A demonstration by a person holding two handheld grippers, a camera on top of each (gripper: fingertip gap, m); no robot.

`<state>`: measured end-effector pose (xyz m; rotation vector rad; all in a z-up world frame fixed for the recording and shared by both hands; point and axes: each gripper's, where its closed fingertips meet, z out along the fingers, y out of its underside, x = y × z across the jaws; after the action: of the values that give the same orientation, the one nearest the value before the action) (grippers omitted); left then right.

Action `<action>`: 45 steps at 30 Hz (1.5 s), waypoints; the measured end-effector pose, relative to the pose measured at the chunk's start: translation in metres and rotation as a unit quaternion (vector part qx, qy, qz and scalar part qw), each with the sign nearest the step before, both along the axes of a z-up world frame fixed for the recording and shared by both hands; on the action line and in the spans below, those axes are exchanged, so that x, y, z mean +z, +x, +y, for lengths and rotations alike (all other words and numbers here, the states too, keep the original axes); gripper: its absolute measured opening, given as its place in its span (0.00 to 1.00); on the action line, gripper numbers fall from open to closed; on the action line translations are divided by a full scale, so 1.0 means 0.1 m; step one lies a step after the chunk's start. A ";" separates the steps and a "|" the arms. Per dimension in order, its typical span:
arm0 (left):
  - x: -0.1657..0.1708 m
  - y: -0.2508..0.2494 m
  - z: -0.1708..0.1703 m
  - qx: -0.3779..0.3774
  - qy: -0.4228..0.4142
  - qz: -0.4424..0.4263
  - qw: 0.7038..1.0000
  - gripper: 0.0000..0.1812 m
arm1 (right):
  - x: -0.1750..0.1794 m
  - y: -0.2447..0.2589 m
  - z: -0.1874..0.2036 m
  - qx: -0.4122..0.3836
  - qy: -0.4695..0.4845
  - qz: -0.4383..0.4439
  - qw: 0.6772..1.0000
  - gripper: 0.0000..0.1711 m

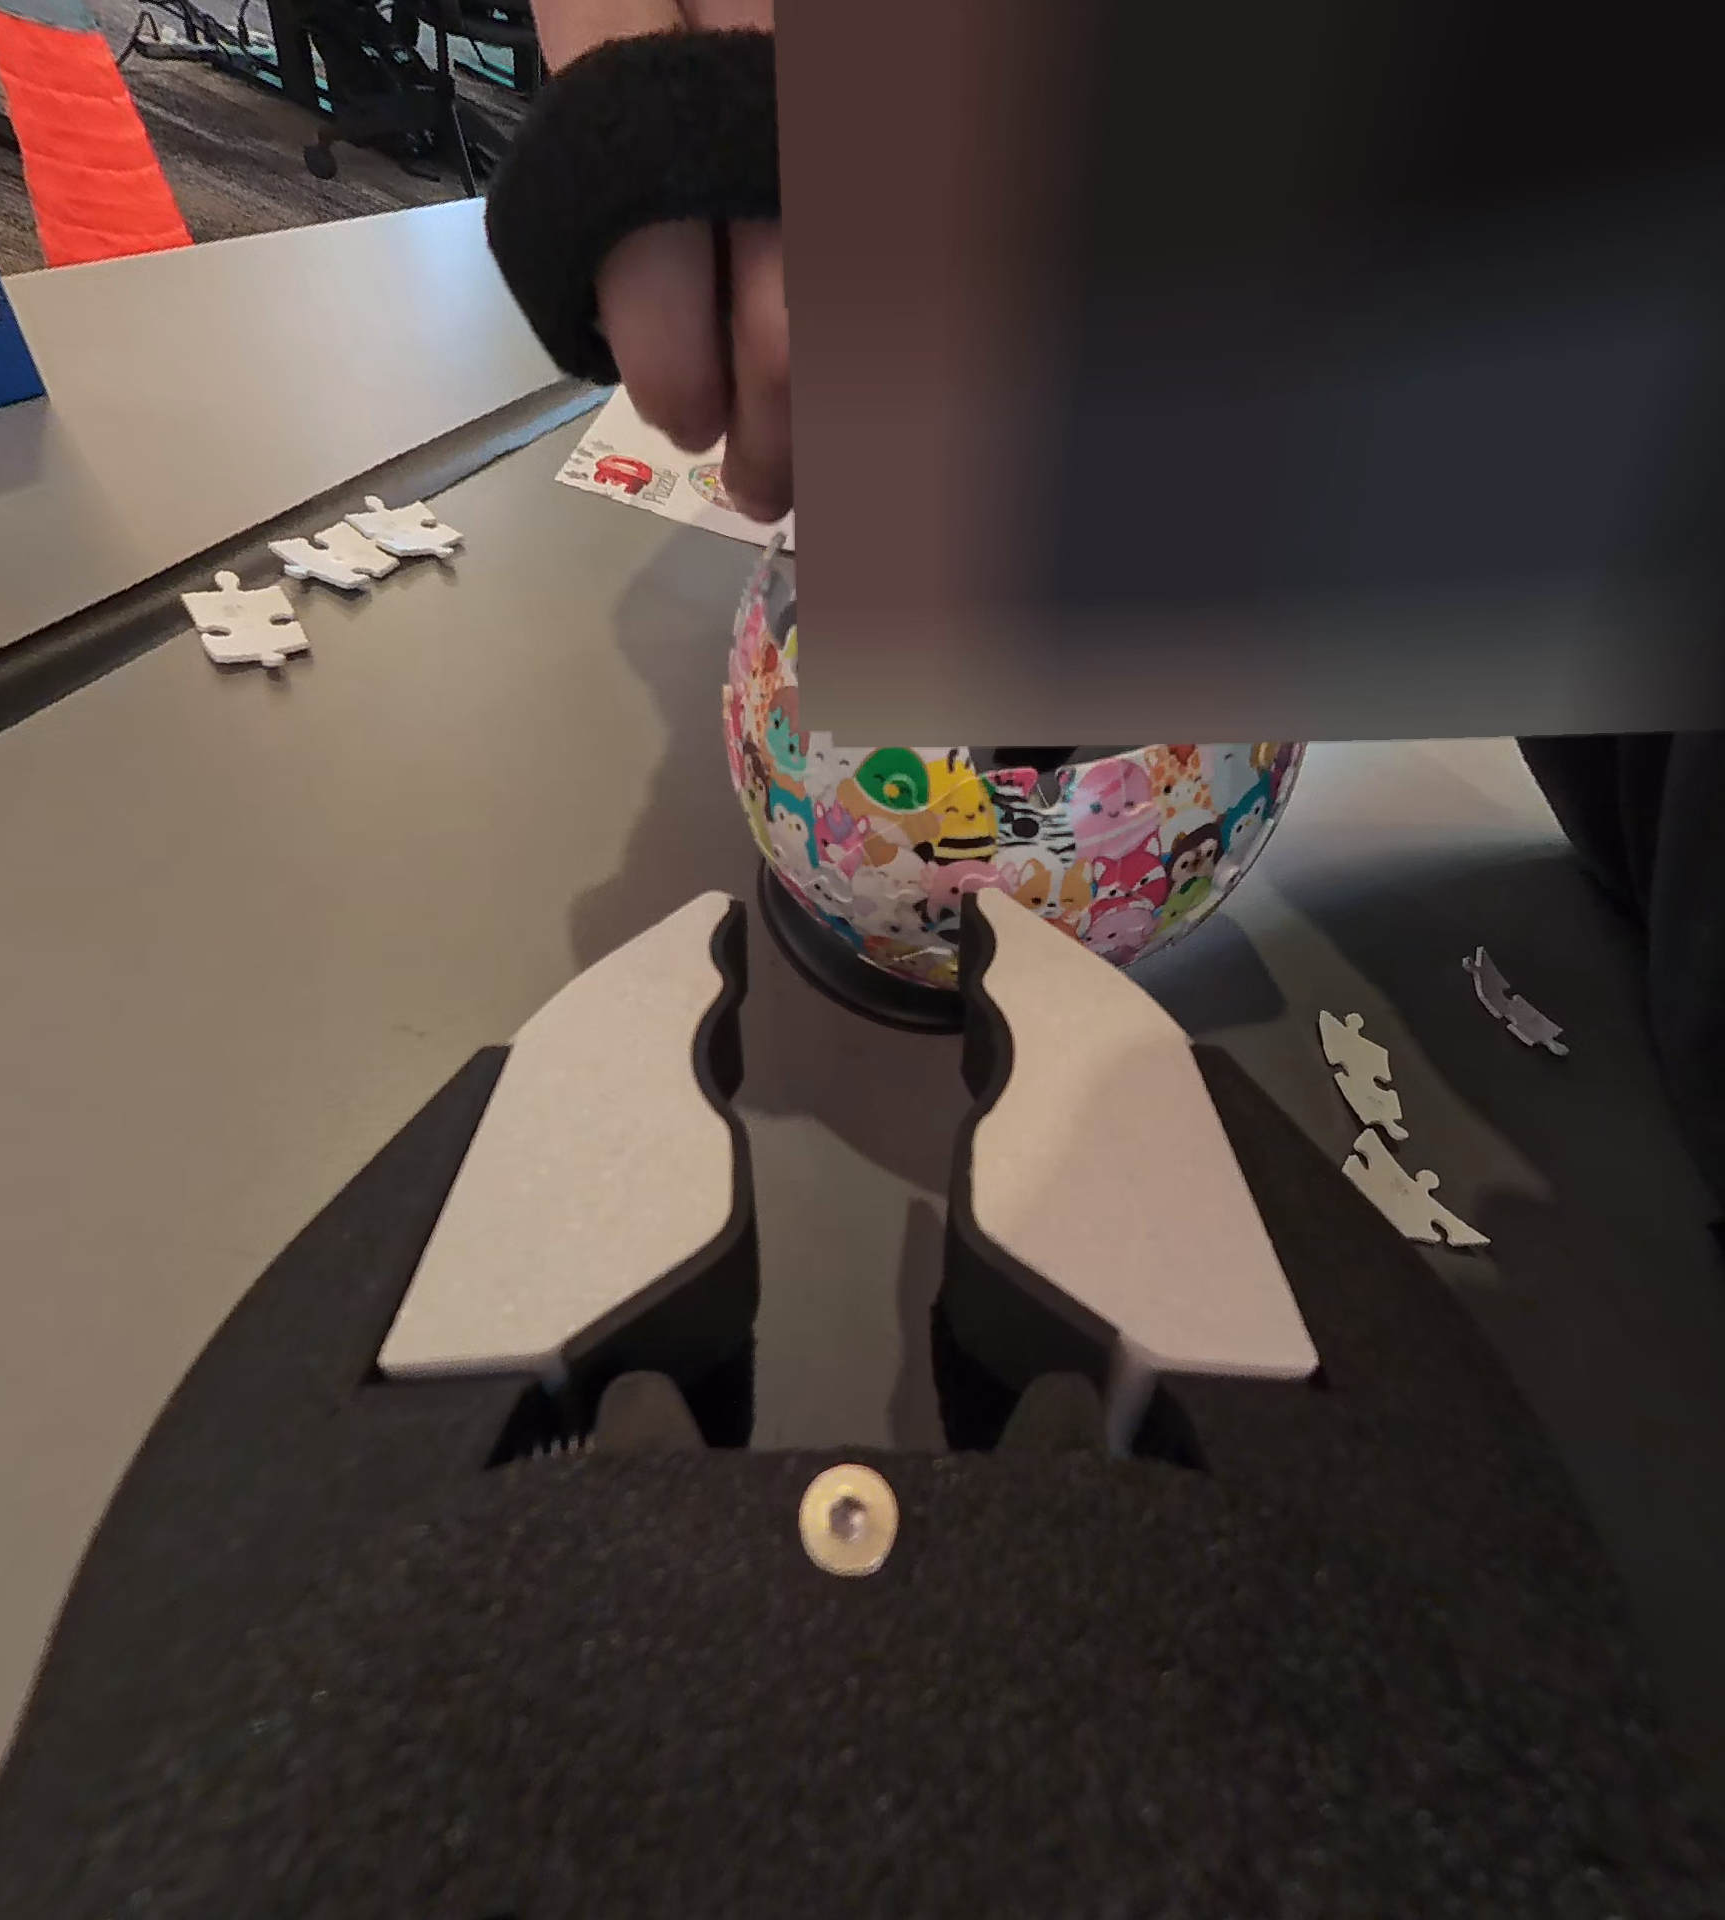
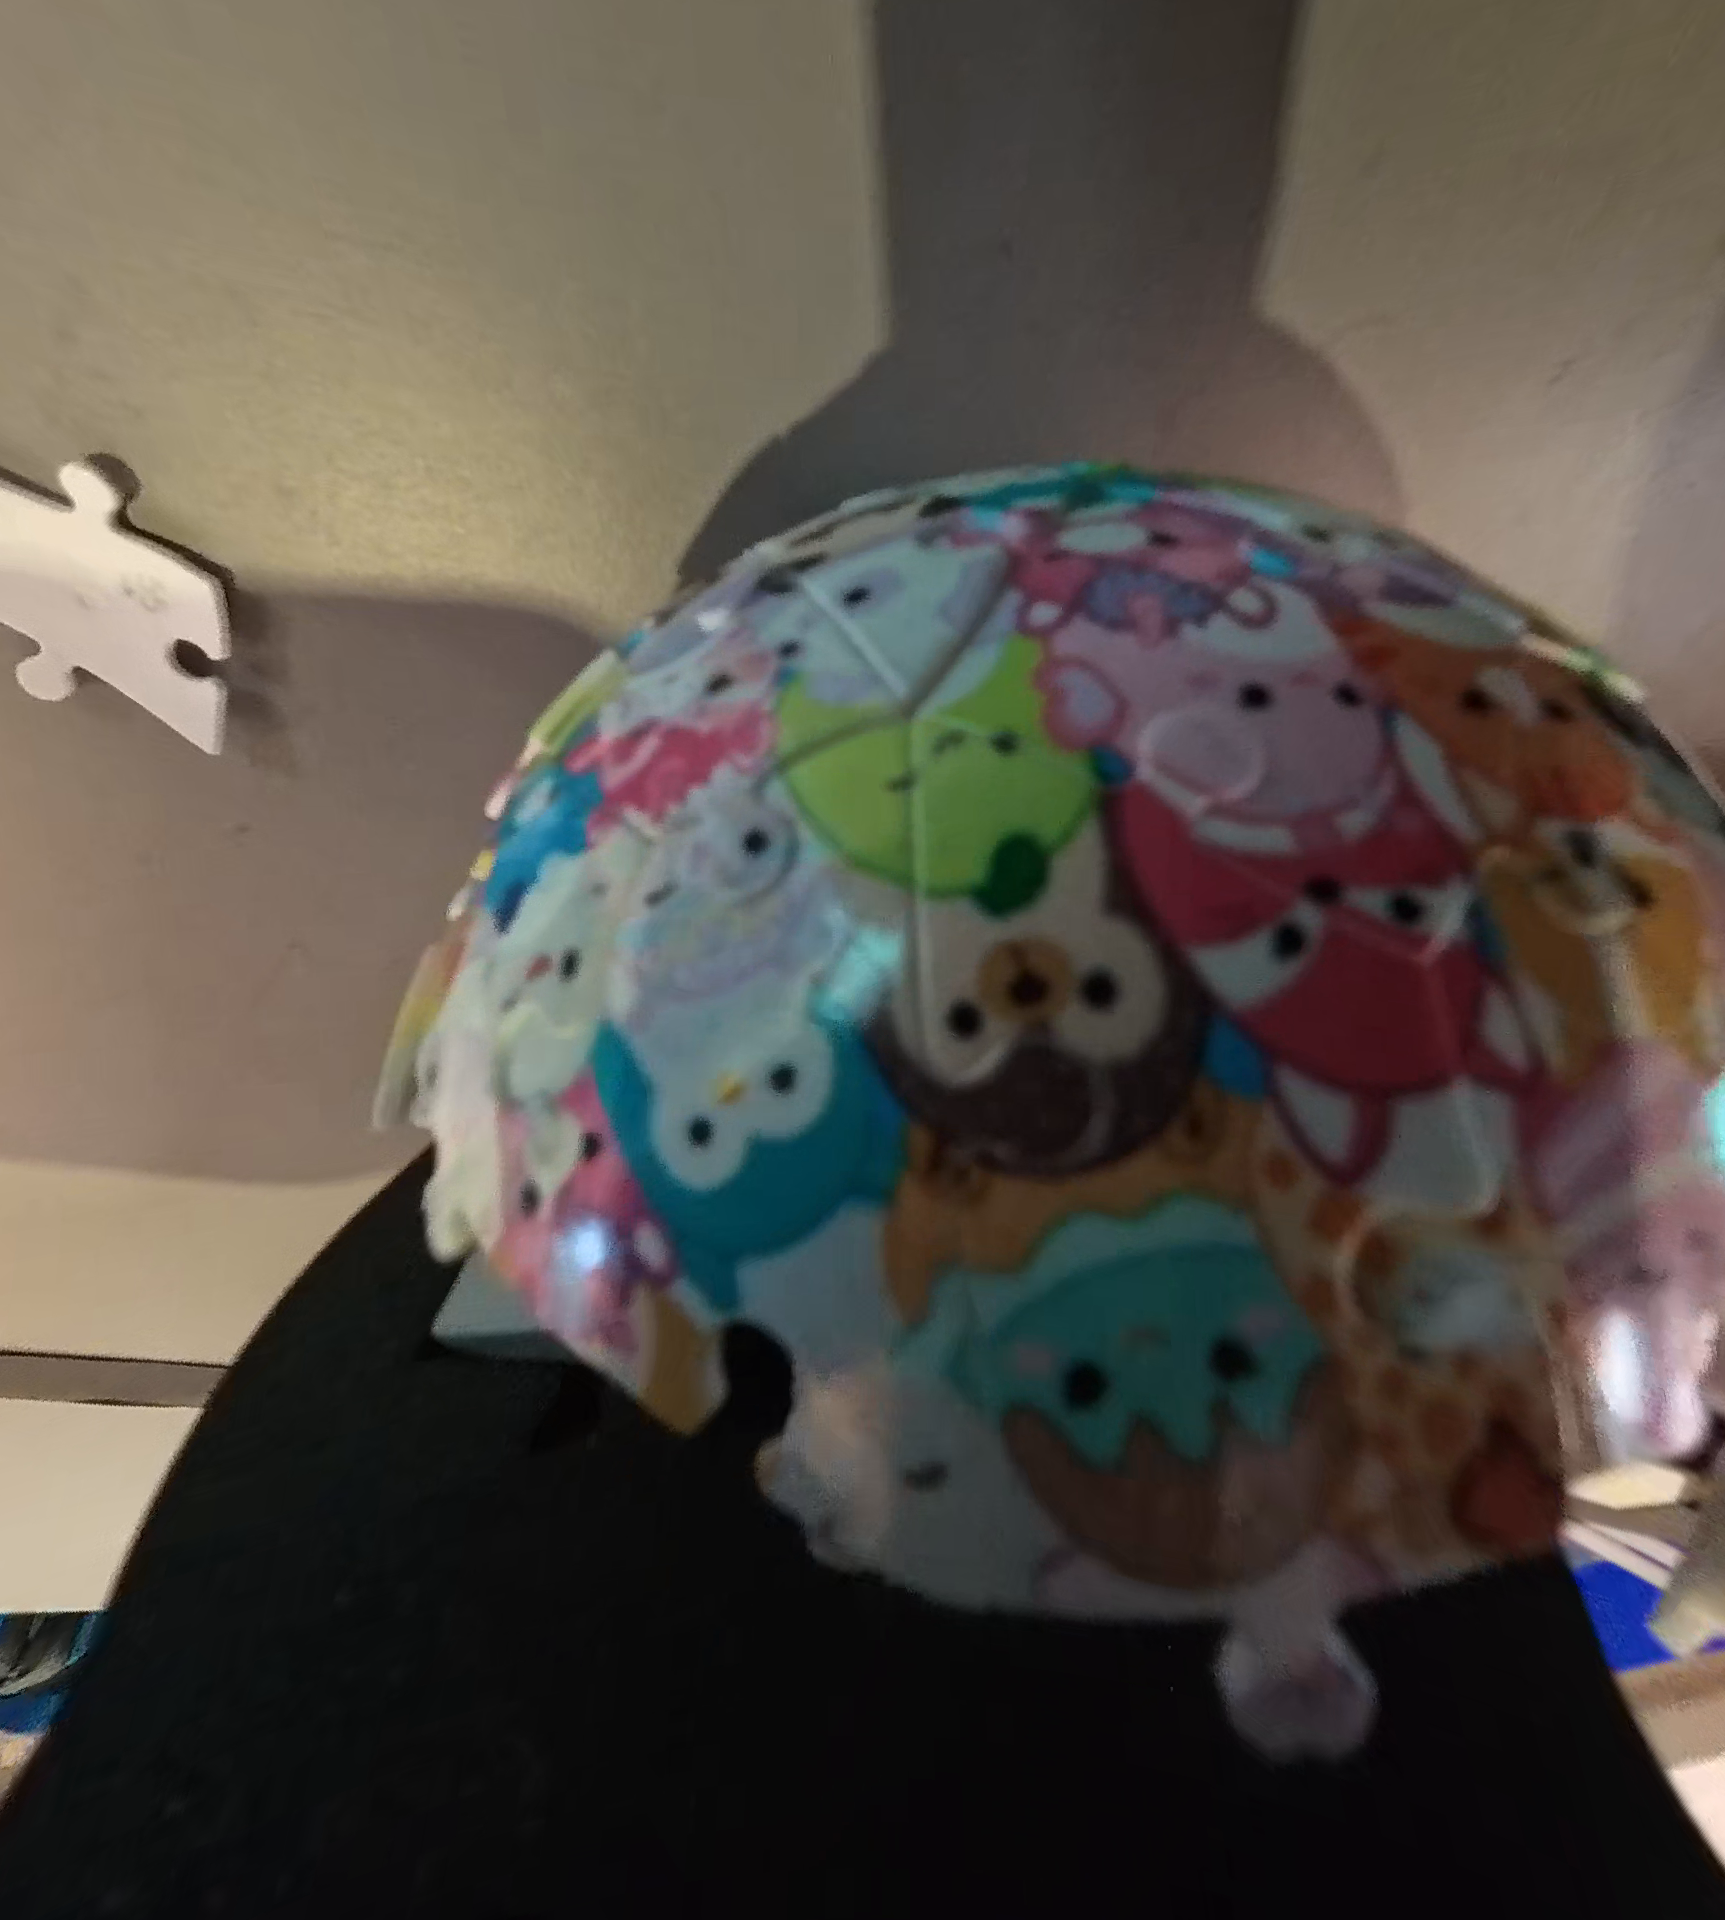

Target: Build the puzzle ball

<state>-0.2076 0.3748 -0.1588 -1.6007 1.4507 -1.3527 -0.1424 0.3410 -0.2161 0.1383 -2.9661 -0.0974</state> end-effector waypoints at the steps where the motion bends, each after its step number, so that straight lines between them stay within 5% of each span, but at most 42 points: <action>1: 0.00 0.00 0.00 0.000 -0.001 0.000 1.000 0.21 | 0.01 0.00 0.00 -0.002 -0.001 0.002 1.000 0.54; 6: 0.01 0.00 0.01 0.002 -0.005 -0.004 1.000 0.21 | 0.07 -0.01 0.01 -0.017 -0.007 0.016 1.000 0.41; 8: 0.01 0.00 0.01 0.002 -0.004 -0.003 1.000 0.21 | 0.08 -0.01 0.02 -0.023 -0.008 0.021 0.999 0.49; 9: 0.01 0.00 0.01 0.002 -0.003 -0.003 1.000 0.21 | 0.10 -0.01 0.02 -0.026 -0.008 0.024 0.999 0.03; 22: 0.06 -0.03 0.06 0.005 -0.028 -0.021 0.999 0.21 | 0.40 -0.05 0.18 -0.104 -0.031 0.105 0.988 0.01; 36: 0.11 -0.03 0.12 0.013 -0.042 -0.038 0.998 0.21 | 0.83 -0.10 0.18 -0.258 -0.137 0.256 0.921 0.01; 40: 0.18 -0.07 0.20 0.031 -0.041 -0.062 0.997 0.21 | 1.73 -0.10 0.45 -0.373 -0.181 0.375 0.829 0.01; 43: 0.26 -0.07 0.24 0.054 -0.005 -0.081 0.995 0.21 | 2.65 0.05 0.56 -0.500 -0.250 0.467 0.685 0.01; 45: 0.37 -0.05 0.22 0.062 0.021 -0.100 0.993 0.20 | 2.80 0.13 0.46 -0.613 -0.305 0.441 0.580 0.01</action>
<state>-0.2125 0.3966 -0.1214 -1.4580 1.2318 -1.3597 -0.1294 0.3867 0.0638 -1.5186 -1.4081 0.5162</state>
